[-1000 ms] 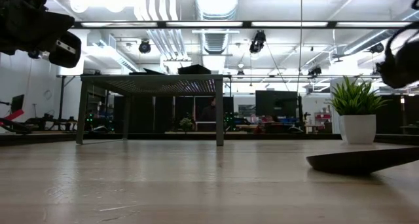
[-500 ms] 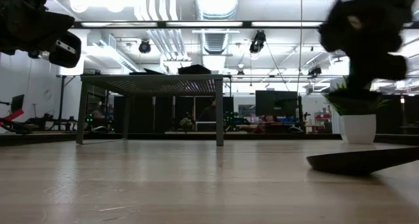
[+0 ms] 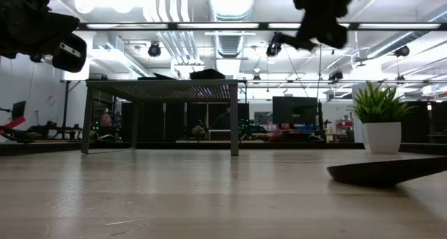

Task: Pick & Place Mini shaped plates
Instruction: Stack the black square plate on top of the black square plate on the shelf

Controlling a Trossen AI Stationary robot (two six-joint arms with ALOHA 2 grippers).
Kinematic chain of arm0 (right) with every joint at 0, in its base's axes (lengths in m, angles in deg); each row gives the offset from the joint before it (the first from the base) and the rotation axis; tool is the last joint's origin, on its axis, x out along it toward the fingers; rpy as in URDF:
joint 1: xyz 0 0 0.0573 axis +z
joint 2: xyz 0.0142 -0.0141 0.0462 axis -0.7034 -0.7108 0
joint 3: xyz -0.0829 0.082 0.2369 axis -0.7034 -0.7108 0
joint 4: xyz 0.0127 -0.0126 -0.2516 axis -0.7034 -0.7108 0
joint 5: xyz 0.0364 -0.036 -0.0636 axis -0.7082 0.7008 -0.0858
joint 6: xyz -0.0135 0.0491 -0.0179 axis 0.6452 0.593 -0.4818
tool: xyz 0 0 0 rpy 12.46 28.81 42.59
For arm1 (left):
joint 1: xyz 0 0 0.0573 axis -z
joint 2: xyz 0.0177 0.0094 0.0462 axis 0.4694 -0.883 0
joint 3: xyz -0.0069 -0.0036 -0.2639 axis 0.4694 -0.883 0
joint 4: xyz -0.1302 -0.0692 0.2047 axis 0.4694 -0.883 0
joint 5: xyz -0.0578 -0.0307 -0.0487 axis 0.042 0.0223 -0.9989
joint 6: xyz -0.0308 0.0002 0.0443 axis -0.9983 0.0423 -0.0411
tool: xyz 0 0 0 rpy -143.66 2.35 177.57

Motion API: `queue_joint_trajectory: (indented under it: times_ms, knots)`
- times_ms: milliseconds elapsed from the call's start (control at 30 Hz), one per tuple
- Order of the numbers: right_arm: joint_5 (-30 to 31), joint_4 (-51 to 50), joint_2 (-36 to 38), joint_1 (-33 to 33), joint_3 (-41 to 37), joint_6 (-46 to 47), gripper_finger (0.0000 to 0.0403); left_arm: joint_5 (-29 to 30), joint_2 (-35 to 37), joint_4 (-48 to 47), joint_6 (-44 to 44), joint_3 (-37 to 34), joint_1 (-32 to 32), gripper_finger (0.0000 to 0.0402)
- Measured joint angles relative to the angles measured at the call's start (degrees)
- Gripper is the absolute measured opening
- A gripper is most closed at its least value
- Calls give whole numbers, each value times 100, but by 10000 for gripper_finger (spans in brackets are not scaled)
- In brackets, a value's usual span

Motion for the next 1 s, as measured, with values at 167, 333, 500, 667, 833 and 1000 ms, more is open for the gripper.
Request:
queue_joint_trajectory:
  times_ms: [167,333,500,667,833,1000]
  knots:
    - [-555,14,-488,-545,828,-910,8,1,0,0,0,0,-1,0]
    - [-979,-102,-1238,-985,1793,-1791,8,0,0,1,0,0,-1,0]
    - [-1355,-624,-2059,-1332,2740,-2450,8,2,0,2,0,0,-1,0]
    - [-1421,-1122,-2758,-1534,3507,-2885,8,2,0,2,0,0,-1,0]
    - [-1483,-1224,-3292,-1678,4082,-3195,8,-1,2,2,0,0,-1,0]
    - [-1724,-1266,-3700,-1844,4666,-3297,8,-1,1,2,0,0,1,0]
